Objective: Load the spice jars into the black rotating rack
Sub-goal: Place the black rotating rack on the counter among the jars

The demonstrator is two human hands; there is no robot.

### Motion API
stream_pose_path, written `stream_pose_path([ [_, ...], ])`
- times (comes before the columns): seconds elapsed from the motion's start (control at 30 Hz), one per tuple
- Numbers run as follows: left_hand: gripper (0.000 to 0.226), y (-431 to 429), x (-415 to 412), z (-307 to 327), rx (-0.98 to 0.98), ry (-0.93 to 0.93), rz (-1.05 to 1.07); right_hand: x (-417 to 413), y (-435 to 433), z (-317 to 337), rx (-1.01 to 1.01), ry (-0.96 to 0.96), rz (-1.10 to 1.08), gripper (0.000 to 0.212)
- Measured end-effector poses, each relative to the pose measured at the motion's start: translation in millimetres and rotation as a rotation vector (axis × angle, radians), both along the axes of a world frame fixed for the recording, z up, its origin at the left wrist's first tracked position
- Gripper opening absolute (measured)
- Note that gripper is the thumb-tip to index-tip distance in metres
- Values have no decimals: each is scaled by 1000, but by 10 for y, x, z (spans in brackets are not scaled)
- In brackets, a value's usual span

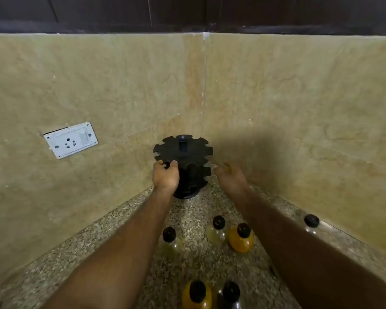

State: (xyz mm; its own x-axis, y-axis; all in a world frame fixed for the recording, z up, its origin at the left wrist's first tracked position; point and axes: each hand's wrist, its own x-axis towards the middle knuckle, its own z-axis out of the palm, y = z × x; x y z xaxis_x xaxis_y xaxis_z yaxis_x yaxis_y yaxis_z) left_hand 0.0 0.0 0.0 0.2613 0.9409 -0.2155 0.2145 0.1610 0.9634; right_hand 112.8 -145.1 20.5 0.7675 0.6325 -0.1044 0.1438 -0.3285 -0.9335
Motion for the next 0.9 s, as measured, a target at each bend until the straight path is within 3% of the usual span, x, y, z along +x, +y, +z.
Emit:
stream_pose_path([
  [0.07, 28, 212, 165, -137, -98, -77, 54, 203, 266, -180, 0, 107, -60, 54],
  [0.2, 34, 586, 376, -439, -330, -246, 11, 537, 725, -596, 101, 371, -75, 50],
  [0.33, 21, 699, 559, -622, -385, -403, -118, 745, 1086, -712, 217, 627, -64, 46],
  [0.43, 24, 713, 624, -716, -380, -524, -115, 817, 1284, -757, 301, 740, -56, 44],
  [0.6, 32, 765, 621, -749, -440, -631, -107, 865, 1445, -804, 405, 758, -69, 41],
  [0.77, 19, 703, 623, -515, -425, -576, -153, 872, 1318, -618, 463, 796, -107, 45],
  [0.9, 18, 474, 692, -118, -394, -575, -235, 896, 993, -214, 531, 714, -137, 42],
])
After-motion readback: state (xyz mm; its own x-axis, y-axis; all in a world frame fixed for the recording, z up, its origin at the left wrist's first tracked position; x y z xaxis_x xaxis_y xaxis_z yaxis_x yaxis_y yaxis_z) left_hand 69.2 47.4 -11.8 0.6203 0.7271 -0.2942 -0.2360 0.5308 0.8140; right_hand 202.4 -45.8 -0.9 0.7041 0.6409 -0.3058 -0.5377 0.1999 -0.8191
